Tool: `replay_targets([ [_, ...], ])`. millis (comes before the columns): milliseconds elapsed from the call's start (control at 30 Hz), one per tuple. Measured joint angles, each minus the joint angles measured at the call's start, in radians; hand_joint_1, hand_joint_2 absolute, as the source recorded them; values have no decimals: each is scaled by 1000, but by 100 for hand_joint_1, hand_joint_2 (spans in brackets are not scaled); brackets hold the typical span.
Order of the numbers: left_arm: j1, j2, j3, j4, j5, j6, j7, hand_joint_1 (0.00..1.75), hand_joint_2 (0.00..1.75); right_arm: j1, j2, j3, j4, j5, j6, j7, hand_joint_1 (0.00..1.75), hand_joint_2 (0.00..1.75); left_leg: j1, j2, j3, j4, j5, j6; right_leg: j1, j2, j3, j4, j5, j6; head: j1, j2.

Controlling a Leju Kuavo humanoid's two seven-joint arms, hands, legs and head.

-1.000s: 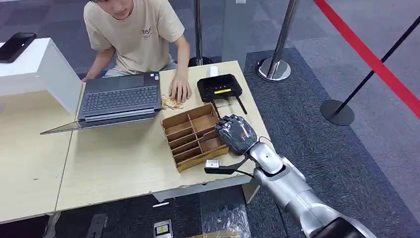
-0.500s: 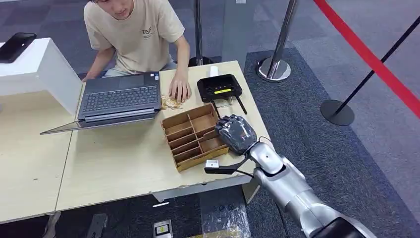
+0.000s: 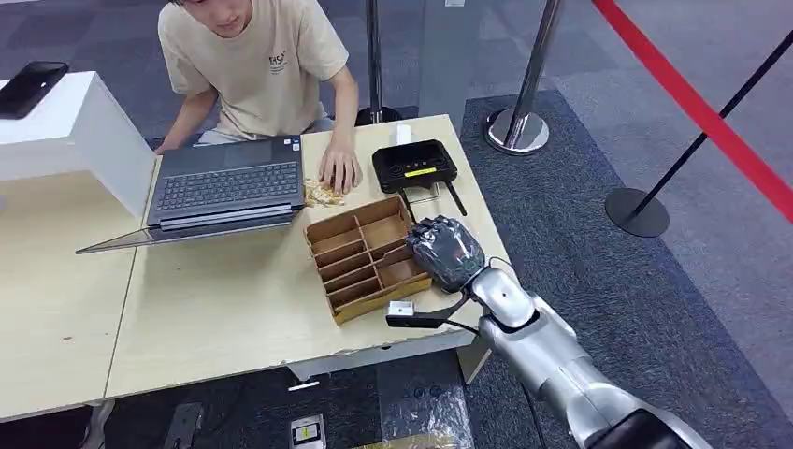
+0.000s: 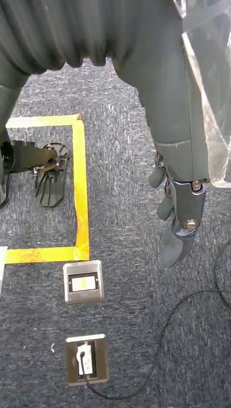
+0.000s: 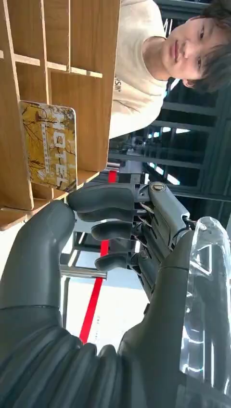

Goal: Pass the card to the sensor for recognition and then transmit it.

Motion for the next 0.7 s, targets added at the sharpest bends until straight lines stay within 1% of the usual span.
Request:
replay_targets([
  [700, 0, 0, 0, 0, 0, 0, 0, 0, 175, 0, 0, 0, 0, 0, 0, 0, 113, 175, 0, 0, 0, 0, 0, 0, 0, 0, 0, 0, 0, 0, 0, 0],
])
